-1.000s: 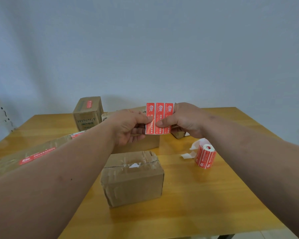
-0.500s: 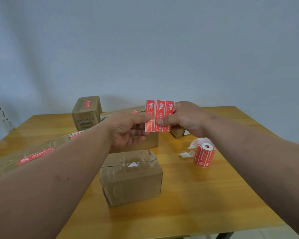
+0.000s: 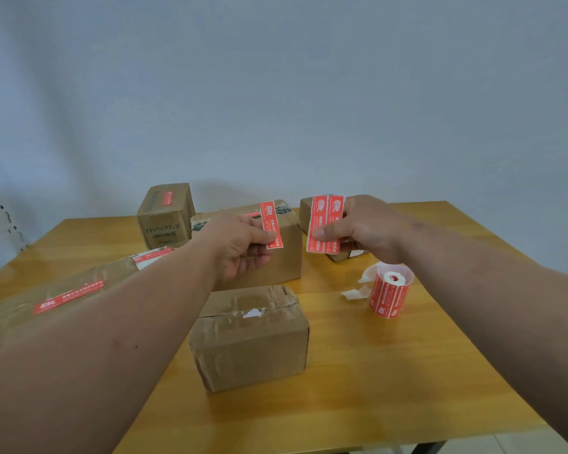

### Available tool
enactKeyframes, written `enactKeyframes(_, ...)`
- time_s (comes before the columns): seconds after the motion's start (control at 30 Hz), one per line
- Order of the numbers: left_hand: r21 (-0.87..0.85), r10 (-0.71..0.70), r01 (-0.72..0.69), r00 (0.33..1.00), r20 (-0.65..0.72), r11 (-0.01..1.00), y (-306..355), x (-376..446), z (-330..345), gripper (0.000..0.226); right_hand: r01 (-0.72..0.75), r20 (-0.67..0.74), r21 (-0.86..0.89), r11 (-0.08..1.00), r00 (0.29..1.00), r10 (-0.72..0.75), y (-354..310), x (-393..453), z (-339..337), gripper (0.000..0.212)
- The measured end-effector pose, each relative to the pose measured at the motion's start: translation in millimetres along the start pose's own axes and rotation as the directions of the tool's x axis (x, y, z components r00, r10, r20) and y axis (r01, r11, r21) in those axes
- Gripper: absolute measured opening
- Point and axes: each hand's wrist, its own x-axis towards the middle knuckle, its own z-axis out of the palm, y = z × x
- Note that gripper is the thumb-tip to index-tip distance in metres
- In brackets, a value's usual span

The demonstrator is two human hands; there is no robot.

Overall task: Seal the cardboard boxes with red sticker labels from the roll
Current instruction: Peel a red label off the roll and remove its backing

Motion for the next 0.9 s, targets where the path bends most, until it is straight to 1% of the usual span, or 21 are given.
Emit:
enactKeyframes(0.07,0.043,-0.001,-0.001,0.999,0.038,0.999,0,-2,0,0.012,-0.024,0.033,-0.234,0.972,0.999,0.032,7,0,2,0.051)
enactKeyframes(0.13,0.082,0.0,-0.006,0.998,0.07,0.997,-1,-3,1,0.016,-0.039,0.042,-0.394,0.918,0.997,0.061,14,2,8,0.064)
enactKeyframes(0.23,0.131,-0.005,-0.008,0.995,0.099,0.991,-2,-6,3,0.019,-0.065,0.033,-0.564,0.823,0.994,0.101,23,8,15,0.074)
enactKeyframes(0.33,0.18,-0.01,-0.014,0.991,0.133,0.984,-4,-9,3,0.017,-0.102,0.034,-0.656,0.748,0.986,0.164,27,10,18,0.082)
enactKeyframes(0.4,0.2,-0.009,-0.019,0.99,0.139,0.98,-5,-9,2,0.015,-0.119,0.019,-0.708,0.696,0.982,0.188,27,8,18,0.082)
enactKeyframes(0.47,0.207,-0.009,-0.022,0.989,0.146,0.978,-6,-9,2,0.014,-0.128,-0.009,-0.755,0.644,0.983,0.185,27,7,16,0.077)
enactKeyframes(0.57,0.222,-0.009,-0.025,0.988,0.151,0.975,-5,-9,2,0.011,-0.119,-0.032,-0.812,0.572,0.987,0.159,26,7,13,0.052)
enactKeyframes(0.6,0.228,-0.01,-0.026,0.988,0.155,0.973,-4,-9,2,0.01,-0.11,-0.044,-0.806,0.581,0.991,0.127,25,9,12,0.043)
enactKeyframes(0.63,0.234,-0.01,-0.027,0.987,0.159,0.972,-4,-10,2,0.009,-0.095,-0.058,-0.773,0.627,0.995,0.08,23,10,11,0.037)
enactKeyframes(0.67,0.24,-0.011,-0.03,0.986,0.164,0.97,-4,-10,2,0.009,-0.085,-0.079,-0.683,0.725,0.996,0.042,20,12,10,0.035)
enactKeyframes(0.7,0.25,-0.01,-0.033,0.986,0.168,0.968,-3,-10,2,0.01,-0.068,-0.095,-0.537,0.841,0.995,0.02,16,13,10,0.035)
enactKeyframes(0.73,0.262,-0.008,-0.038,0.985,0.172,0.964,-3,-10,2,0.011,-0.048,-0.091,-0.363,0.931,0.996,0.016,11,13,11,0.034)
enactKeyframes(0.77,0.272,-0.006,-0.044,0.984,0.179,0.961,-4,-10,2,0.011,-0.034,-0.063,-0.202,0.979,0.998,0.021,6,12,13,0.034)
enactKeyframes(0.8,0.277,-0.004,-0.049,0.982,0.188,0.96,-4,-10,2,0.01,-0.022,-0.026,-0.101,0.995,0.999,0.019,1,12,15,0.034)
enactKeyframes(0.9,0.274,0.0,-0.06,0.977,0.213,0.96,-4,-11,1,0.009,0.024,0.065,0.037,0.999,0.998,-0.027,-4,14,25,0.025)
